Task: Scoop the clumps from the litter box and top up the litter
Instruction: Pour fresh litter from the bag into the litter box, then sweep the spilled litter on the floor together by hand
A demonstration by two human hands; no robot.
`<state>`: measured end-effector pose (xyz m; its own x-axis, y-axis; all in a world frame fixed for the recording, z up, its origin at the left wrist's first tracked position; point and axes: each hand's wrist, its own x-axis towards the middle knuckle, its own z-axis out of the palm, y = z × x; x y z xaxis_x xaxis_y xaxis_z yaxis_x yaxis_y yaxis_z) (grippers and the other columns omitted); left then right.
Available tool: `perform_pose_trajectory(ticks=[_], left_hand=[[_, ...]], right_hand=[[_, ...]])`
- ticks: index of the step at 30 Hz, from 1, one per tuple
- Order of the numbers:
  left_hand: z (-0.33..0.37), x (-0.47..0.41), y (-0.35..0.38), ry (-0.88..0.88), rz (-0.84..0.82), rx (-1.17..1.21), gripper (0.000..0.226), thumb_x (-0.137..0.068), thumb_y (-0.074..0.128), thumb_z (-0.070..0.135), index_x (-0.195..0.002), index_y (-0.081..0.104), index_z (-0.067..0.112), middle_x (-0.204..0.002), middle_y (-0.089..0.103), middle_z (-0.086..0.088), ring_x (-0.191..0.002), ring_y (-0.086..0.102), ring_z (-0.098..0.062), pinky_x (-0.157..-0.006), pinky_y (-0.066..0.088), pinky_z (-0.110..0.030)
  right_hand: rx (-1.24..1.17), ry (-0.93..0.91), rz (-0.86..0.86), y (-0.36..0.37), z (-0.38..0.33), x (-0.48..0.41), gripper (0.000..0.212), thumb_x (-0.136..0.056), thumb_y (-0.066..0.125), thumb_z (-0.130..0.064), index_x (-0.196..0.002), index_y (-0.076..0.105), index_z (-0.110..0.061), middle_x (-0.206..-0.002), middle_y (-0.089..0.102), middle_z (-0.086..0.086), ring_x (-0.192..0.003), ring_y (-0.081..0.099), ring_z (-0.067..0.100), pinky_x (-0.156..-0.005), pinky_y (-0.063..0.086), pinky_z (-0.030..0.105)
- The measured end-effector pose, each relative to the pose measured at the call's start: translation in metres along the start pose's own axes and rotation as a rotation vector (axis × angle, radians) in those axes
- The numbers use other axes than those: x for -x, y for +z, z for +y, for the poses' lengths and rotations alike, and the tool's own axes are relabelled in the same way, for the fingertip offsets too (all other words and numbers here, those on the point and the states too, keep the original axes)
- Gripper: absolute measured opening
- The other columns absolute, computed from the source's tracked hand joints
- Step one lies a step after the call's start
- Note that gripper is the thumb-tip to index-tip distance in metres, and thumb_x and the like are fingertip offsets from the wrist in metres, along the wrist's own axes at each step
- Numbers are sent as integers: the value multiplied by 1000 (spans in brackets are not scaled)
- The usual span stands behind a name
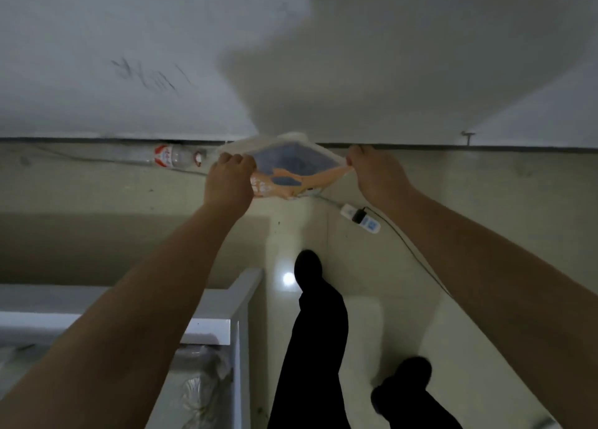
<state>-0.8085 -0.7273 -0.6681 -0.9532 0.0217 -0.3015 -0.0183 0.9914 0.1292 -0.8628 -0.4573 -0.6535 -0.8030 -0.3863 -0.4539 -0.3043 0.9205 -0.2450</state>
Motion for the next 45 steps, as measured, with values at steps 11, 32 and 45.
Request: perform_pose_trajectory(ticks=[11,32,45], left_hand=[[-37,-93,63,-106,85,-20,32,-96,45,17,-123,57,5,-138,48,-17,-131,38,-35,-101,37,-47],[467,163,-165,677,461,72,54,-103,33,36,-149,30,6,-158,19,-19,-147,15,-35,-117,13,-53],[965,639,-196,1592,497,253,55,-100,38,39,-145,35,9,-156,26,-18,-144,22,-35,-113,22,-56]], right_hand=[[-146,155,52,59,3,-102,74,-92,56,2,-155,19,-9,-158,26,13,-131,45,34,-103,40,42],[50,791,686,-80,221,532,64,-101,44,-40,-154,27,-9,-159,21,23,-136,38,39,-106,39,52],[80,1697,889,11,257,1167,64,-103,34,-47,-155,21,-14,-162,16,17,-142,33,36,-111,34,49]])
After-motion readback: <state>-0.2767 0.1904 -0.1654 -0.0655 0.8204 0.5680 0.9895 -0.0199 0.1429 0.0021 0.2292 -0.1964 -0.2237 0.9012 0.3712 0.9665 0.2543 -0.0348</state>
